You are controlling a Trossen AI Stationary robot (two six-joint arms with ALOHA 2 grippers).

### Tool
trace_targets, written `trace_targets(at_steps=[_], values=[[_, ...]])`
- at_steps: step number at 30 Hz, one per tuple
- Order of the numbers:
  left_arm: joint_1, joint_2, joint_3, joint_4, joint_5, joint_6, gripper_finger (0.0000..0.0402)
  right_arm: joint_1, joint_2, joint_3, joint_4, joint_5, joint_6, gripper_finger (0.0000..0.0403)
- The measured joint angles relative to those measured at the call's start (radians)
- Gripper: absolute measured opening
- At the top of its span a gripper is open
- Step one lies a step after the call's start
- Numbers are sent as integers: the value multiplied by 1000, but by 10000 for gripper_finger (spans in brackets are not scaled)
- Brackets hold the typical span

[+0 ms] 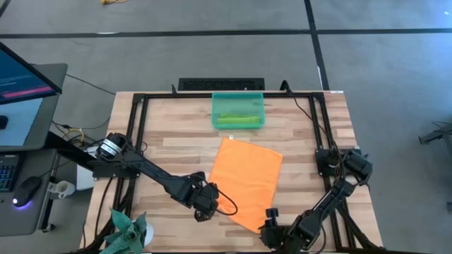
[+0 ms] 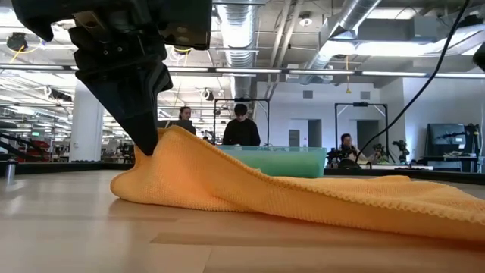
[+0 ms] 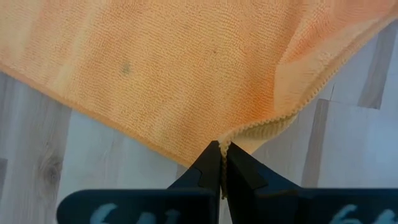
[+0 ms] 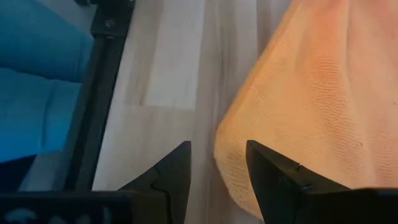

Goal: Roll microfiber towels into tight, uniform cylinder then place into a basket
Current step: Fold the yellow microfiber towel

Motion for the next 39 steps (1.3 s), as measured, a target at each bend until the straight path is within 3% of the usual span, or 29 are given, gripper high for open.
trace_targets(at_steps=[8, 12, 21, 28, 39], values=[[0, 0, 0, 0, -8, 14, 0, -35, 12, 3, -110, -12, 98, 173], [-1, 0, 0, 0, -15, 32, 0, -44, 11, 2, -110, -34, 90, 154], [-44, 0, 0, 0, -88, 112, 0, -44, 10, 3, -110, -49, 83, 12], [-89, 0, 0, -6, -179, 113, 0, -38, 5, 59, -176, -57, 64, 19], [-174, 1, 32, -143, -383, 44, 0, -37, -17, 292, -414, 16, -4, 11]])
